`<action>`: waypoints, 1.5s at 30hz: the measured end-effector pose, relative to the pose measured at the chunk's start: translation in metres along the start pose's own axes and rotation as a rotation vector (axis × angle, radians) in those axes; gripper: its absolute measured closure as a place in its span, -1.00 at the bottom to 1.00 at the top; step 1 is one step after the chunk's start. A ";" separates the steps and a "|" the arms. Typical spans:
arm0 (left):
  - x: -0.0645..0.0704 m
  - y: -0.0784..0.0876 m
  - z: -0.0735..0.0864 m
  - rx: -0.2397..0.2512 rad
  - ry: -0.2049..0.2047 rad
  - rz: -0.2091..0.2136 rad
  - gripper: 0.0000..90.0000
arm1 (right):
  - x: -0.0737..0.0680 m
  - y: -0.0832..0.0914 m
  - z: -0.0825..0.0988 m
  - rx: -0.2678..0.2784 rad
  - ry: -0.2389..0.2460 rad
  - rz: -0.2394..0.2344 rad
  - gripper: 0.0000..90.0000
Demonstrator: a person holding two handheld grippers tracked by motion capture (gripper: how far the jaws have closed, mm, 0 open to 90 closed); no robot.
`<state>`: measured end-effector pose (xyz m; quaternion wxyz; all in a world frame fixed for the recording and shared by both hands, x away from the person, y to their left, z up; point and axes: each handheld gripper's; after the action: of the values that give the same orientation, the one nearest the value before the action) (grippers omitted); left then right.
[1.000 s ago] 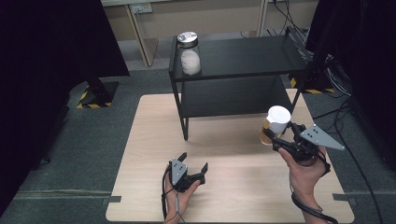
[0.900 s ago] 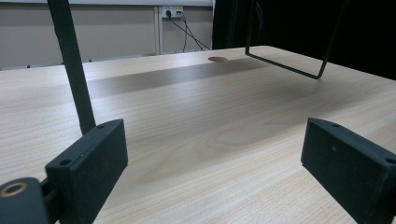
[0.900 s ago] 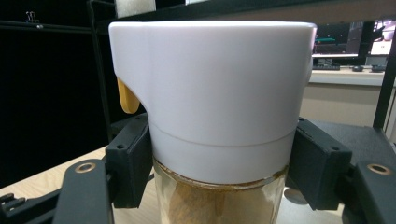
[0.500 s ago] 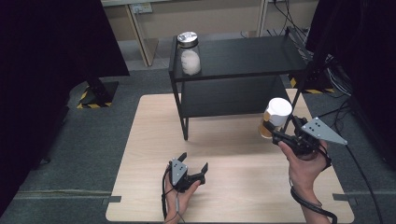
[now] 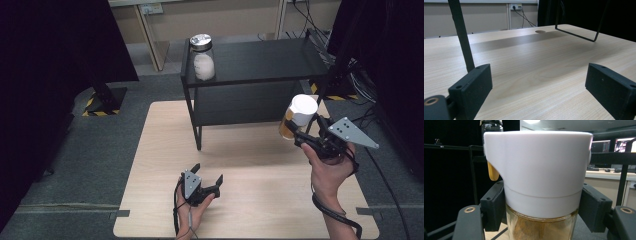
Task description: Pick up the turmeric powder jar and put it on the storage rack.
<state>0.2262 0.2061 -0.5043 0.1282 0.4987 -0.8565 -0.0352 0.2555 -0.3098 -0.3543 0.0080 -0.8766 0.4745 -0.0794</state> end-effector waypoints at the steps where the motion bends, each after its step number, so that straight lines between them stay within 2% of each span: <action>1: 0.000 0.000 0.000 0.000 0.001 0.000 -0.85 | 0.000 0.000 -0.001 0.002 -0.001 0.002 -0.32; 28: 0.000 0.000 0.000 0.000 -0.001 0.001 -0.85 | 0.010 -0.014 -0.031 0.038 0.008 0.053 -0.32; 45: 0.000 0.000 0.000 -0.002 -0.001 0.002 -0.85 | 0.013 -0.022 -0.052 0.059 0.027 0.056 -0.32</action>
<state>0.2264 0.2061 -0.5041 0.1281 0.4978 -0.8570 -0.0362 0.2732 -0.3059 -0.2996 0.0297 -0.8612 0.4964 -0.1048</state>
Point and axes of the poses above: each handheld gripper's, and its own axes: y roughly backward along the jaws, z roughly out of its underside, x roughly to its right, and after that the axes turned 8 degrees about y, right-handed
